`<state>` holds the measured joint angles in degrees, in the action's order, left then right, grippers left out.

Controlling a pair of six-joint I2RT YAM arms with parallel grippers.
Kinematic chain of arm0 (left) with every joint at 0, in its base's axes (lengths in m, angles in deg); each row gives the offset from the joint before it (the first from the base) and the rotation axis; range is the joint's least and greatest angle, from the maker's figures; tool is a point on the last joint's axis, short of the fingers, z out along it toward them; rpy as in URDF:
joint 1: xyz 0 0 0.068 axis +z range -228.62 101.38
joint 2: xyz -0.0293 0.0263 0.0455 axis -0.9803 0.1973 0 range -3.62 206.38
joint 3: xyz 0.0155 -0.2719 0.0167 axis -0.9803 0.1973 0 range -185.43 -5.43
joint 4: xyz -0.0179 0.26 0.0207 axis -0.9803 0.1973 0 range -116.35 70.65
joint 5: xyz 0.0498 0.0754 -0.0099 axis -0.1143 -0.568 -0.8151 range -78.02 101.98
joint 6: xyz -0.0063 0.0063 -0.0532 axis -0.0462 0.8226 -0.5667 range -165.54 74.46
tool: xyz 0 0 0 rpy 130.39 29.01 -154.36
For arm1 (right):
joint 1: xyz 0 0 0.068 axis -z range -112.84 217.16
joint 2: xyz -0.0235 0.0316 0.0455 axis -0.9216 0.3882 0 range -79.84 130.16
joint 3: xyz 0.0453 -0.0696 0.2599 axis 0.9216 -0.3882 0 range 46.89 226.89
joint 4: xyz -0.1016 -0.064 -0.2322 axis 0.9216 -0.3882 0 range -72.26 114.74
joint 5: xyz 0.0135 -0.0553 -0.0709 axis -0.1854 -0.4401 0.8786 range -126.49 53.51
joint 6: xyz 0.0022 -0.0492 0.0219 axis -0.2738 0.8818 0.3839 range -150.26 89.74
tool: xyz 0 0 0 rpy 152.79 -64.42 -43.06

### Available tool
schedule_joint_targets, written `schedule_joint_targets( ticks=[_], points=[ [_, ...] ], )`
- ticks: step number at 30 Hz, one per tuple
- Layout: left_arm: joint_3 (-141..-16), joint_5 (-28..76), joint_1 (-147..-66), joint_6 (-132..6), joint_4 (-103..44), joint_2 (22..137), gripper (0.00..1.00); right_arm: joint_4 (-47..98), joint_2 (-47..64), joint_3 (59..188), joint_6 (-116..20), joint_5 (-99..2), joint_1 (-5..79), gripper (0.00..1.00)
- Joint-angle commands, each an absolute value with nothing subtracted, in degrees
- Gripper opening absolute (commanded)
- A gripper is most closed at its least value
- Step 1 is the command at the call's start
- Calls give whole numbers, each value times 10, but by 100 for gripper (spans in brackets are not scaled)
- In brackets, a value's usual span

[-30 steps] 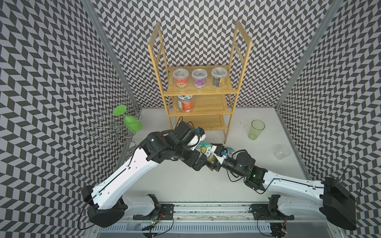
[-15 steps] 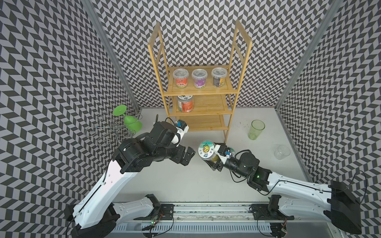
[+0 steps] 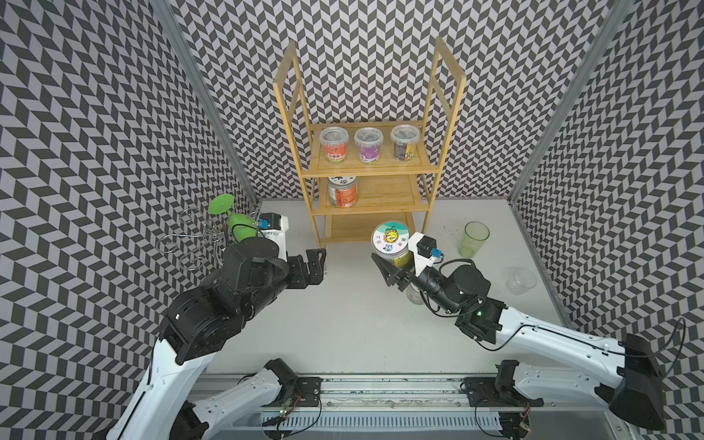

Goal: Place the seed container on the shelf
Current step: Pick up the seed jar at the center of the board, then place the seed jar on the shelf.

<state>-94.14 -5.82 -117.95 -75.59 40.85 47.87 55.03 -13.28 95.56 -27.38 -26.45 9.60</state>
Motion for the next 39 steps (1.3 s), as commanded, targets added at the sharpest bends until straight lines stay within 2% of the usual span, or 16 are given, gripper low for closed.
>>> schedule_joint_targets(
  ticks=[1, 10, 29, 39],
  points=[
    [-934, -84, -1176, -779, 382, 474, 99, 592, -113, 996, -296, -211, 99, 65],
    [-911, -92, -1176, -802, 389, 443, 100, 614, -41, 1062, -304, -143, 117, 66],
    [-913, -100, -1176, -803, 402, 430, 99, 636, 76, 1149, -303, -140, 176, 68],
    [-911, -102, -1176, -803, 400, 431, 100, 578, 120, 1221, -313, -106, 181, 68]
  ],
)
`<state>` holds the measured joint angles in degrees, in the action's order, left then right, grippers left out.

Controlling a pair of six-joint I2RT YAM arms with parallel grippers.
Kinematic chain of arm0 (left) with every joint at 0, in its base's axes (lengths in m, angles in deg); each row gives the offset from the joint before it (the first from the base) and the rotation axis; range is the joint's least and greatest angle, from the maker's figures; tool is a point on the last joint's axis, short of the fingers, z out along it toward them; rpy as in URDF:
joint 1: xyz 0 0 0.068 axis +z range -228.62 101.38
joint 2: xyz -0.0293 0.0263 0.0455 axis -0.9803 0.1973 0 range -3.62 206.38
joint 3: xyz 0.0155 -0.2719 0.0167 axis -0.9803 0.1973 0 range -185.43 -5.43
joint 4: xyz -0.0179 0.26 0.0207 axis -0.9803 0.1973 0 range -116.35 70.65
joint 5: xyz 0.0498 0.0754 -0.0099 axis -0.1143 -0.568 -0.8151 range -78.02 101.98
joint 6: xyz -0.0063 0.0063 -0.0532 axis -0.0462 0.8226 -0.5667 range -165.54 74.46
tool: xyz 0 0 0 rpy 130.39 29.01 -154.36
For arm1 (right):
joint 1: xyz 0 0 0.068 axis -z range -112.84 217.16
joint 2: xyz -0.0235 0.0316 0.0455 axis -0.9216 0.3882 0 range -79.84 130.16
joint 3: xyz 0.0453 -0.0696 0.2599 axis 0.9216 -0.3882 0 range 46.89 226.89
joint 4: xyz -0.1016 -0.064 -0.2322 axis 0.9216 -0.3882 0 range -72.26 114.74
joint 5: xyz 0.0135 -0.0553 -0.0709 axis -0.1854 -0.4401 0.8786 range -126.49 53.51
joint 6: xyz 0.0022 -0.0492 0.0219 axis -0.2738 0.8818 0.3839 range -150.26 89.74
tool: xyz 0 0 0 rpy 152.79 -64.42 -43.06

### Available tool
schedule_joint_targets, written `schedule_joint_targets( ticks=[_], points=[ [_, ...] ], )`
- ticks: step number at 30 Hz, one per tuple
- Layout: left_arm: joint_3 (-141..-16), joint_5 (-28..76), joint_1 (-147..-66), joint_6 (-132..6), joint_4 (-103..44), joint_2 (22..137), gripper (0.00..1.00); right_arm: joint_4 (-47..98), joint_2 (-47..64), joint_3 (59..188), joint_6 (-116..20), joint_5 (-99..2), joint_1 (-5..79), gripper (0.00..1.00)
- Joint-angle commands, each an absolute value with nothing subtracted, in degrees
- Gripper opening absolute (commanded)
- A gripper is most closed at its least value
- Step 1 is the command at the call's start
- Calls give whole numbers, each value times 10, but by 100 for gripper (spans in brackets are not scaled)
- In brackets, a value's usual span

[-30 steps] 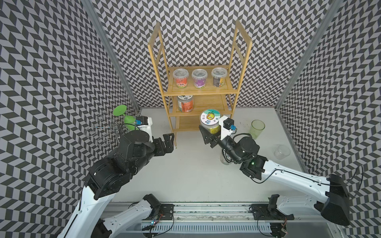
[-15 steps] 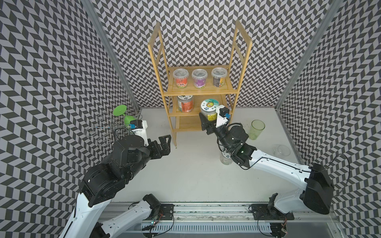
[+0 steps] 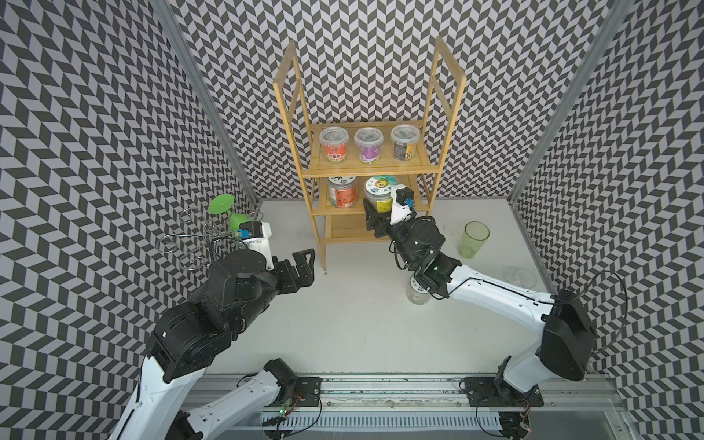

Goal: Place the seed container on the shelf
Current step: Place the seed jar on the shelf.

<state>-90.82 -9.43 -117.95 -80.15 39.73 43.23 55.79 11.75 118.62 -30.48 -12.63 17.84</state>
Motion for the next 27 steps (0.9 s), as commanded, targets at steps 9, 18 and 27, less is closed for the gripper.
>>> schedule_joint_targets(
  ticks=[9, 18, 27],
  points=[
    [-910, -105, -1176, -798, 398, 431, 99, 563, 128, 1233, -327, -94, 181, 68],
    [-909, -102, -1176, -790, 392, 437, 99, 521, 137, 1251, -339, -72, 181, 69],
    [-905, -101, -1176, -788, 392, 434, 99, 453, 156, 1279, -352, -44, 181, 73]
  ],
)
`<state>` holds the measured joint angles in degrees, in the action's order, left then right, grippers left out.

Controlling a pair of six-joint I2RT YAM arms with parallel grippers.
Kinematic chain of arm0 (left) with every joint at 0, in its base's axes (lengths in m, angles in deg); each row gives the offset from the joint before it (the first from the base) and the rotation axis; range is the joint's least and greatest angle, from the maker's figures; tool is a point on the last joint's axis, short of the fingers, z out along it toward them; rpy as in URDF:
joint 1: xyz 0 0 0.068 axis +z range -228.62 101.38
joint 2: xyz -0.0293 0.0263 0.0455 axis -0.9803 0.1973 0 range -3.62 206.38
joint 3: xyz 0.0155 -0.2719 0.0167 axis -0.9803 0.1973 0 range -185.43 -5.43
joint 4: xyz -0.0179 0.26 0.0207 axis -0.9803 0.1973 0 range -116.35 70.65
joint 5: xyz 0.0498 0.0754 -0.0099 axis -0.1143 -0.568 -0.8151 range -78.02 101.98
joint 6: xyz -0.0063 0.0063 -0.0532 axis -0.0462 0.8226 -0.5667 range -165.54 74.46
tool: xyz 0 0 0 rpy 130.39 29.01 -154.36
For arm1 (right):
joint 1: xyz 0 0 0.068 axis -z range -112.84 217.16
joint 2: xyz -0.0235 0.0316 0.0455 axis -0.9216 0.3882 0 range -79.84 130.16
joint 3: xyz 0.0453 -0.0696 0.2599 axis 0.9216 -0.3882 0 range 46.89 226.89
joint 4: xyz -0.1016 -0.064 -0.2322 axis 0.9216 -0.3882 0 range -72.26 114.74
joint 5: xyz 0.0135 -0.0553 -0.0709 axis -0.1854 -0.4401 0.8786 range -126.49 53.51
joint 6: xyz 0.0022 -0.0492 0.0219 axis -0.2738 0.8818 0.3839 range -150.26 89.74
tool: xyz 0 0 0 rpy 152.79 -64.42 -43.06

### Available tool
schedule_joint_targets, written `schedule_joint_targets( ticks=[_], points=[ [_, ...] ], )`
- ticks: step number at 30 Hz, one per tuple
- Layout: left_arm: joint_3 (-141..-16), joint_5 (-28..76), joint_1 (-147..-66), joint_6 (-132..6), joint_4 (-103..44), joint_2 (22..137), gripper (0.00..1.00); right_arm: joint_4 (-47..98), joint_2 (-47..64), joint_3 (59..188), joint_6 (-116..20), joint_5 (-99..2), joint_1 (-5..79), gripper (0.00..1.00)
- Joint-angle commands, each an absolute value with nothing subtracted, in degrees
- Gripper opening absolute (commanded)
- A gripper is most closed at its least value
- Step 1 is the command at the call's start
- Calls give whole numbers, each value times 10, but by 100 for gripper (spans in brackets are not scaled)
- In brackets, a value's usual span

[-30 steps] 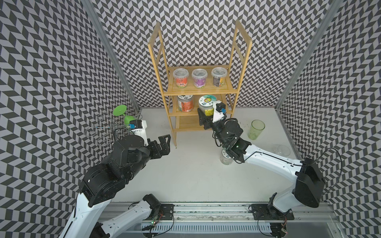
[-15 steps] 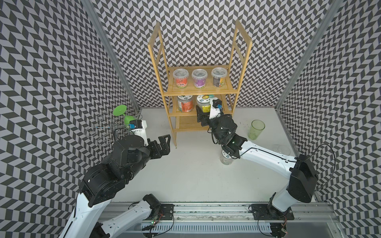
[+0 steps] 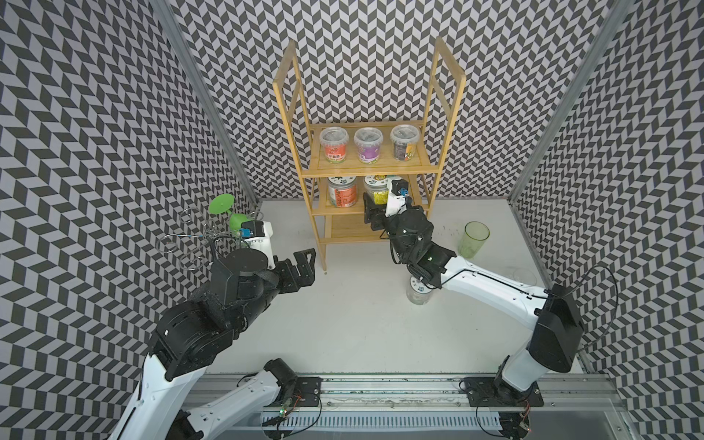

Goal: Place the seed container on the shelf
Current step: Place the seed jar on the shelf.

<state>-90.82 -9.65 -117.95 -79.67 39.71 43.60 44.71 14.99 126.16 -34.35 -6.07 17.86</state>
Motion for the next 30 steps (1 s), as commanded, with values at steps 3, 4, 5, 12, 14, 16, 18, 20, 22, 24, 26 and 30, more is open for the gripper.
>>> schedule_joint_targets(
  ticks=[3, 4, 5, 12, 14, 16, 18, 20, 22, 24, 26, 30],
  points=[
    [-903, -100, -1176, -788, 393, 432, 100, 449, 159, 1277, -356, -42, 181, 73],
    [-902, -101, -1176, -788, 394, 432, 100, 447, 161, 1278, -357, -40, 182, 74],
    [-901, -101, -1176, -788, 393, 431, 99, 446, 163, 1277, -358, -39, 181, 74],
    [-901, -102, -1176, -786, 396, 430, 100, 449, 172, 1275, -365, -34, 182, 76],
    [-901, -103, -1176, -784, 396, 430, 100, 449, 174, 1273, -368, -33, 182, 76],
    [-901, -103, -1176, -783, 397, 430, 99, 449, 174, 1271, -369, -33, 182, 78],
    [-900, -103, -1177, -782, 396, 431, 100, 449, 174, 1270, -371, -34, 183, 79],
    [-900, -103, -1177, -779, 395, 431, 100, 449, 175, 1269, -370, -33, 185, 82],
    [-898, -104, -1176, -777, 395, 432, 100, 449, 175, 1269, -371, -34, 186, 83],
    [-898, -103, -1176, -775, 394, 434, 99, 448, 175, 1269, -371, -35, 186, 85],
    [-897, -103, -1176, -772, 392, 434, 100, 447, 175, 1269, -370, -37, 187, 87],
    [-895, -103, -1176, -768, 390, 437, 100, 445, 175, 1267, -370, -37, 188, 90]
  ],
)
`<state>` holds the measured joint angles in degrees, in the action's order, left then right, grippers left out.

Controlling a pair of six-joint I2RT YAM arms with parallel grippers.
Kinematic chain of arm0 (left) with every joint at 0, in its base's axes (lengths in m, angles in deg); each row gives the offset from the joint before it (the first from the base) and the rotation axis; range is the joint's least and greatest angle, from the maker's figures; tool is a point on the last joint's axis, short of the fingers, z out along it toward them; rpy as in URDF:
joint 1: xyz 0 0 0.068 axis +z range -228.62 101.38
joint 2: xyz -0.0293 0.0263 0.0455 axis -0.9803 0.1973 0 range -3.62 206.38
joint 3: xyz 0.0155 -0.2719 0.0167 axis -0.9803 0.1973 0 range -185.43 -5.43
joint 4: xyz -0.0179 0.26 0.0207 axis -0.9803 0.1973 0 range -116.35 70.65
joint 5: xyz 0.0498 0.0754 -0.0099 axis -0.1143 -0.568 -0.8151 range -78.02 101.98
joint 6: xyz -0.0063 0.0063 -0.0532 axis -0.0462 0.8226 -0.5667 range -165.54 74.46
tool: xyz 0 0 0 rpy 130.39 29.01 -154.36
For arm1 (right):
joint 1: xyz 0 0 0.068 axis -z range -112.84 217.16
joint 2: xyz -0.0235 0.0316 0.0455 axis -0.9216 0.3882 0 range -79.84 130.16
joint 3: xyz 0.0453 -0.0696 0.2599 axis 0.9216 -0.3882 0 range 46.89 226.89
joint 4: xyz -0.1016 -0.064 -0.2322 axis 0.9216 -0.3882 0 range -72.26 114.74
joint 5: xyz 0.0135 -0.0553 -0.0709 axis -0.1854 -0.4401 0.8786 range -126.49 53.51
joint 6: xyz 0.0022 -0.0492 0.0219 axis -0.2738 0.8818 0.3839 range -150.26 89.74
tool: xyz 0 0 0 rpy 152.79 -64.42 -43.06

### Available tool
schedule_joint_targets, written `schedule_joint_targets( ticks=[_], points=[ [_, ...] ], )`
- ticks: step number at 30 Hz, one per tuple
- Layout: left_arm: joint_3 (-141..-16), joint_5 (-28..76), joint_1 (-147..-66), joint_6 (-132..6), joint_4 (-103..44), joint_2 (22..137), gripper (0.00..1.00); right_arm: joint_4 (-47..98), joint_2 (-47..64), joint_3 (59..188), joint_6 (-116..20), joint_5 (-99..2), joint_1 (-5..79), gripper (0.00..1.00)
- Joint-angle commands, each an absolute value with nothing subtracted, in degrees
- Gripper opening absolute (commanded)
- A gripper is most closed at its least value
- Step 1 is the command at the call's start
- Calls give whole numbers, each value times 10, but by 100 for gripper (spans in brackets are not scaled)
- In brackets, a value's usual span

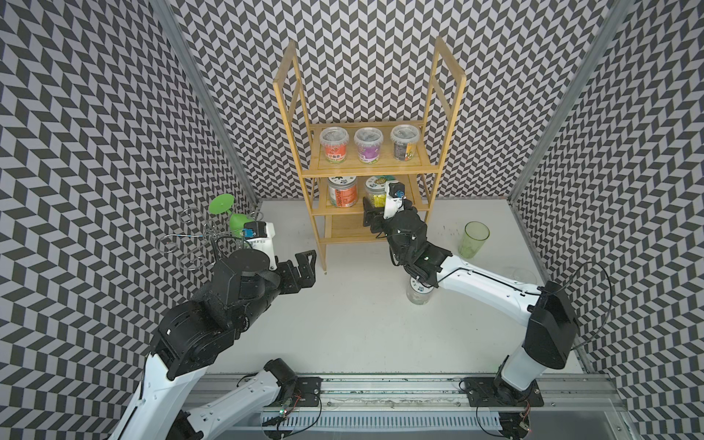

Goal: Place the seed container on the shelf
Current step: Place the seed jar on the shelf.

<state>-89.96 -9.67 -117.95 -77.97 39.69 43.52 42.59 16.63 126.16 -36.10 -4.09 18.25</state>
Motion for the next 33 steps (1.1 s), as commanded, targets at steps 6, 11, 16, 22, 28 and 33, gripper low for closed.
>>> schedule_joint_targets(
  ticks=[6, 11, 16, 22, 28, 33],
  points=[
    [-895, -103, -1176, -760, 387, 440, 100, 445, 170, 1264, -365, -39, 187, 93],
    [-895, -103, -1176, -755, 384, 444, 100, 443, 161, 1263, -354, -39, 187, 96],
    [-894, -103, -1176, -750, 383, 447, 100, 439, 150, 1262, -343, -39, 187, 96],
    [-893, -103, -1176, -745, 380, 450, 99, 444, 143, 1258, -330, -40, 187, 93],
    [-895, -104, -1176, -741, 379, 453, 100, 445, 140, 1258, -324, -35, 187, 97],
    [-895, -104, -1176, -739, 379, 453, 100, 450, 134, 1258, -315, -34, 188, 100]
  ],
)
